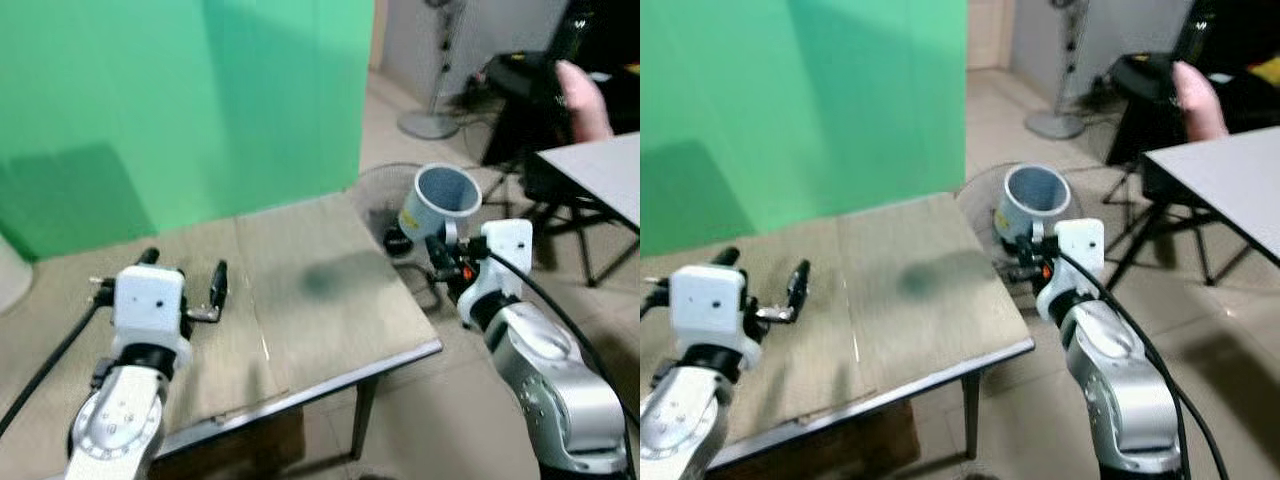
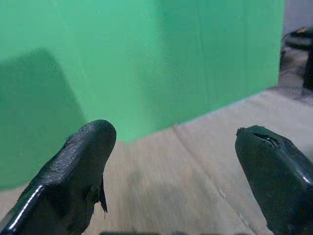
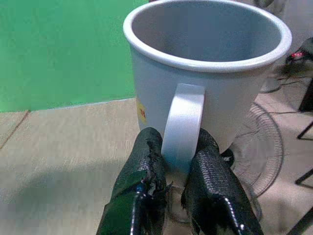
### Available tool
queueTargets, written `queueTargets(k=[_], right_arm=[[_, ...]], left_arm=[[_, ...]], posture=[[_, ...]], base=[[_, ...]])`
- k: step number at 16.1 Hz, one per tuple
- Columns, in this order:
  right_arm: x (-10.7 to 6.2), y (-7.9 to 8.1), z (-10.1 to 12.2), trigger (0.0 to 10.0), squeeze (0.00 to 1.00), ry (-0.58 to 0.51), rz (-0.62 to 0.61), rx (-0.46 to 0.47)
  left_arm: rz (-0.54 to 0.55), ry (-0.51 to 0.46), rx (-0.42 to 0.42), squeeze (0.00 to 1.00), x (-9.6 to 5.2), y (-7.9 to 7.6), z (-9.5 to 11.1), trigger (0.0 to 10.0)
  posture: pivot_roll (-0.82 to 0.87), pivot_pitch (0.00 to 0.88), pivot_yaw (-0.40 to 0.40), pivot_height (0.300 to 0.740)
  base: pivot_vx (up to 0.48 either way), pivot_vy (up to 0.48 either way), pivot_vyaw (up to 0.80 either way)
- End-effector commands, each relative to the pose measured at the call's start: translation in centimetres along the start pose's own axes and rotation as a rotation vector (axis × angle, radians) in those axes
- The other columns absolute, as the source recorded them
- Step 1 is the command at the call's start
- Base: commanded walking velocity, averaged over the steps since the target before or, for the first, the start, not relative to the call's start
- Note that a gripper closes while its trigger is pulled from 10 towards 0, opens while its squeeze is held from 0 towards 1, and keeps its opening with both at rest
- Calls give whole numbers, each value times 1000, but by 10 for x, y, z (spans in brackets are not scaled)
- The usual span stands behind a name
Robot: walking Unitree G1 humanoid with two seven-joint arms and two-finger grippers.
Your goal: Setting the table
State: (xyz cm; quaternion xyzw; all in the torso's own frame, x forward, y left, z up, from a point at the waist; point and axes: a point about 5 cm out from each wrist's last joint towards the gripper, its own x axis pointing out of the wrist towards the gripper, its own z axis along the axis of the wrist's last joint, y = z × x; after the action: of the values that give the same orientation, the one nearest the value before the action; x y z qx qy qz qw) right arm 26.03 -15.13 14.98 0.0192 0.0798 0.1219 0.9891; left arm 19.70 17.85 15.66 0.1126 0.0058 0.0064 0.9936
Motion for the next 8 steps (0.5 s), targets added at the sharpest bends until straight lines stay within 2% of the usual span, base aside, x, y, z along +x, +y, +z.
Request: queueTargets(k=[1, 2, 4, 8], right_arm=[[-2, -2, 0, 10000, 0, 11, -17, -16], [-2, -3, 0, 10000, 0, 15, -21, -17], [-3, -5, -1, 10000, 0, 20, -37, -22], [-4, -9, -1, 10000, 0, 18, -91, -16]], left_arm=[[10, 7, -25, 0, 0, -1, -2, 10000], [17, 8, -43, 0, 0, -1, -2, 10000], [16, 4, -13, 0, 1, -2, -2, 10000], [18, -3, -21, 0, 7, -2, 0, 10000]], posture=[[-60, 0, 1, 740], [-60, 0, 1, 740], [-62, 0, 2, 740], [-73, 0, 13, 740]], base=[[0, 0, -775], [0, 0, -775], [0, 0, -775], [0, -408, -775]])
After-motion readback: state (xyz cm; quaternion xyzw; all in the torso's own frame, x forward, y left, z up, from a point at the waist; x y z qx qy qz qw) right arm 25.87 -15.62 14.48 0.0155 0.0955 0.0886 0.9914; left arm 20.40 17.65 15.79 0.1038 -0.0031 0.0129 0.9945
